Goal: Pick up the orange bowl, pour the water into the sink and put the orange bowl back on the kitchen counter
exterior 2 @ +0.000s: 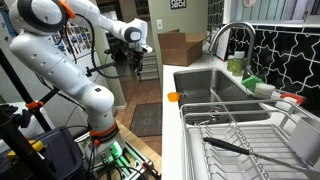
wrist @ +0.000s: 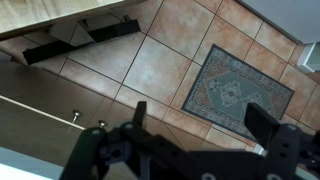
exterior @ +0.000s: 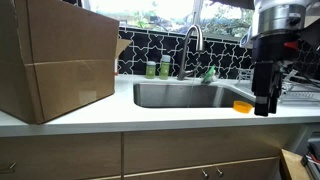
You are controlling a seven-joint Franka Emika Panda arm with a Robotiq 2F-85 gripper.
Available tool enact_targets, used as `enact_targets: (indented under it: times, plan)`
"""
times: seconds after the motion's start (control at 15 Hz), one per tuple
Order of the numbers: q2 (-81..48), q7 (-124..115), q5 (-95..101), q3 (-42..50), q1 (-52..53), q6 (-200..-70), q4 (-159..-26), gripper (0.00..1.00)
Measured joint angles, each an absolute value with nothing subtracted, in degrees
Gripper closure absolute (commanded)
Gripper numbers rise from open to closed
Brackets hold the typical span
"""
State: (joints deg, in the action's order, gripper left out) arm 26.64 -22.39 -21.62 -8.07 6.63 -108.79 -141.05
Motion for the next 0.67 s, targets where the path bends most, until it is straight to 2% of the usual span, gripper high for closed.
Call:
enact_targets:
  times: [0.4, 0.67]
  plan:
    - [26.87, -22.41, -20.95, -7.93, 5.83, -108.79, -141.01, 0.00]
    - [31.01, -23.52, -13.34, -5.86, -0.29, -108.80, -141.82, 0.00]
